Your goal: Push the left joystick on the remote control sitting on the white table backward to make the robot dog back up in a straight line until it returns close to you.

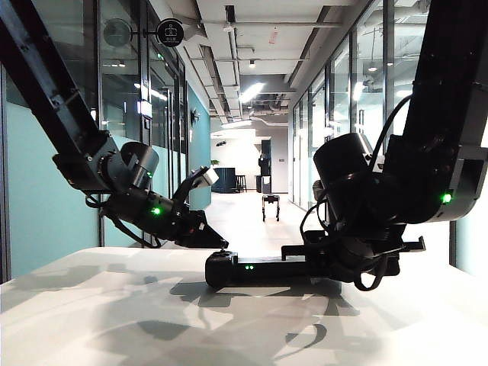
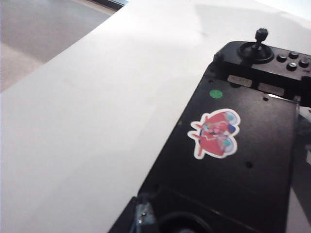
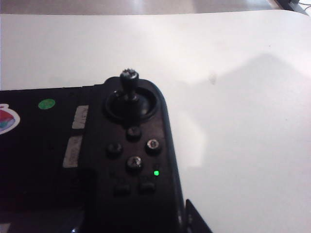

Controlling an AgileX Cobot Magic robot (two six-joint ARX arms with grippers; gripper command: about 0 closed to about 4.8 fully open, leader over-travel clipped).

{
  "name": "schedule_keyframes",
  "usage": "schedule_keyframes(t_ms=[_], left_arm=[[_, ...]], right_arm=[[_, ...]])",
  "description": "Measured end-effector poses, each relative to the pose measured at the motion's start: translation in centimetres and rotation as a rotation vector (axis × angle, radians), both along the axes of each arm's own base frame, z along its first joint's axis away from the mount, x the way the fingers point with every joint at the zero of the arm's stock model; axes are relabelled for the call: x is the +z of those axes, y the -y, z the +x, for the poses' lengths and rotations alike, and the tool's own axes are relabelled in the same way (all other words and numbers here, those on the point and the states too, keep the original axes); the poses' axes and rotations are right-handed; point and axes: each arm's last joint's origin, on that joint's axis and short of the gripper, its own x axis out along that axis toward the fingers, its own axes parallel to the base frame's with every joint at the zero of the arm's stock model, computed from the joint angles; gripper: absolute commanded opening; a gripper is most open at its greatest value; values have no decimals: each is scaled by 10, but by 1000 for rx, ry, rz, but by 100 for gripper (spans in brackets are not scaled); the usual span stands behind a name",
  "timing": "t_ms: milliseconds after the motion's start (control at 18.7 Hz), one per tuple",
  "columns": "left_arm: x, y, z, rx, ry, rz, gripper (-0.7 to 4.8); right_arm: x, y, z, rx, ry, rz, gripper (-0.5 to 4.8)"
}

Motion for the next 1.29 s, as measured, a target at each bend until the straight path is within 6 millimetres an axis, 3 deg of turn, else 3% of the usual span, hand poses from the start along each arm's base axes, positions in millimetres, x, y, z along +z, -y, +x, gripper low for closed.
schedule_keyframes(t_ms=[1286], left_arm=[[-1,0,0,-101,5,9,-6]], right_arm=[[0,0,0,1,-1,-1,229]])
